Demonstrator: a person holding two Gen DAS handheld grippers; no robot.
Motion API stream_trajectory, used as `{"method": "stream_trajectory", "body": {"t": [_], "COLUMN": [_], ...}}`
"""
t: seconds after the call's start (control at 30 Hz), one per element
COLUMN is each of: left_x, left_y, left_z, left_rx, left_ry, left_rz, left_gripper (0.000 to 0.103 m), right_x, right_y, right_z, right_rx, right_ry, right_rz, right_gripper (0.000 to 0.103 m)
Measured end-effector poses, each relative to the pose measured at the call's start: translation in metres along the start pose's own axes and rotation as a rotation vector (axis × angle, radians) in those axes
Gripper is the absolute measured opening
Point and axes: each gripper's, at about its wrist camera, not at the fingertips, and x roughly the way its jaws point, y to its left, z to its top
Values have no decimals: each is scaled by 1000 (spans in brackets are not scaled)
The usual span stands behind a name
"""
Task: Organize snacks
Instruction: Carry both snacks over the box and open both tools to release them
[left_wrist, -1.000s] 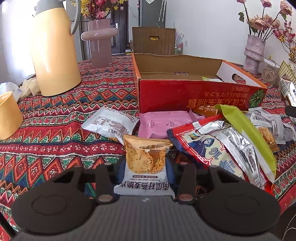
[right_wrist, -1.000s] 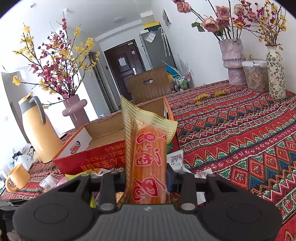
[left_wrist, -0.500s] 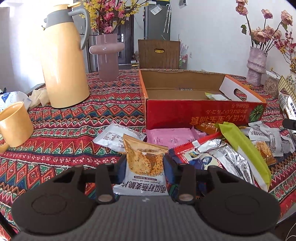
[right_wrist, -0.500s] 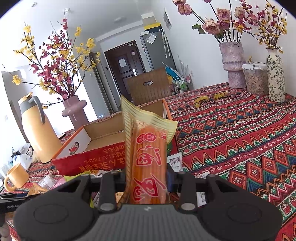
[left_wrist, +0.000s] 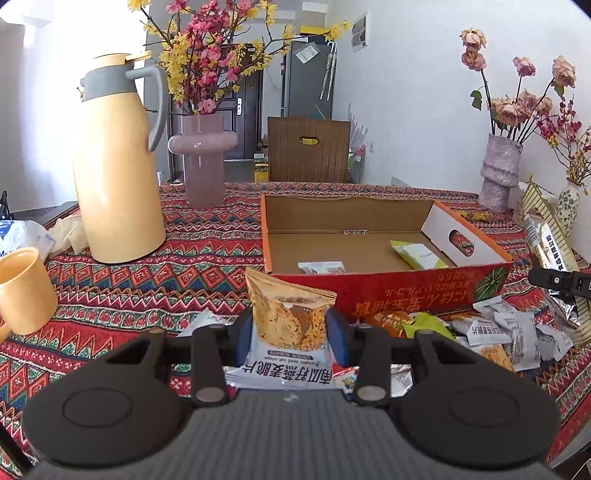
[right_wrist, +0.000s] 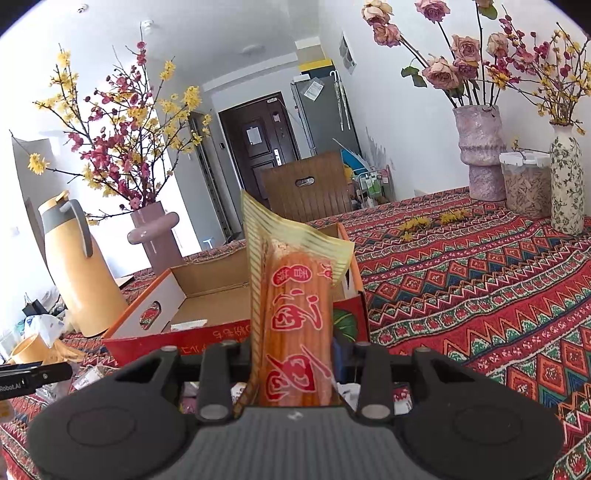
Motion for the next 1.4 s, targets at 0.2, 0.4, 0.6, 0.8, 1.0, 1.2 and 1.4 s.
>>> {"method": "stream_trajectory", "body": {"t": [0.2, 0.4, 0.6, 0.8, 1.0, 1.2, 1.4], "left_x": [6, 18, 34, 57, 90, 126, 149], "left_y": [-10, -20, -28, -35, -38, -39, -38], "left_z": [15, 33, 51, 70, 84, 81, 71], "left_rx": [-10, -8, -7, -10, -25, -32, -36], "left_ry": [-29, -51, -64, -72, -59, 8, 85], "left_rz": [-18, -24, -18, -6, 12, 31, 43], "left_gripper": [42, 42, 42, 42, 42, 42, 42], "right_x": [12, 32, 58, 83, 116, 154, 175], "right_y": [7, 16, 27, 40, 49, 53, 58], "right_z": [20, 41, 64, 76, 76, 68, 61], "right_rx": [-21, -39, -57, -86, -105, -127, -132], "right_ry": [-37, -69, -86, -78, -24, 84, 165], "right_rz": [18, 39, 51, 57, 33, -22, -51], "right_gripper": [35, 35, 35, 35, 35, 35, 35]}}
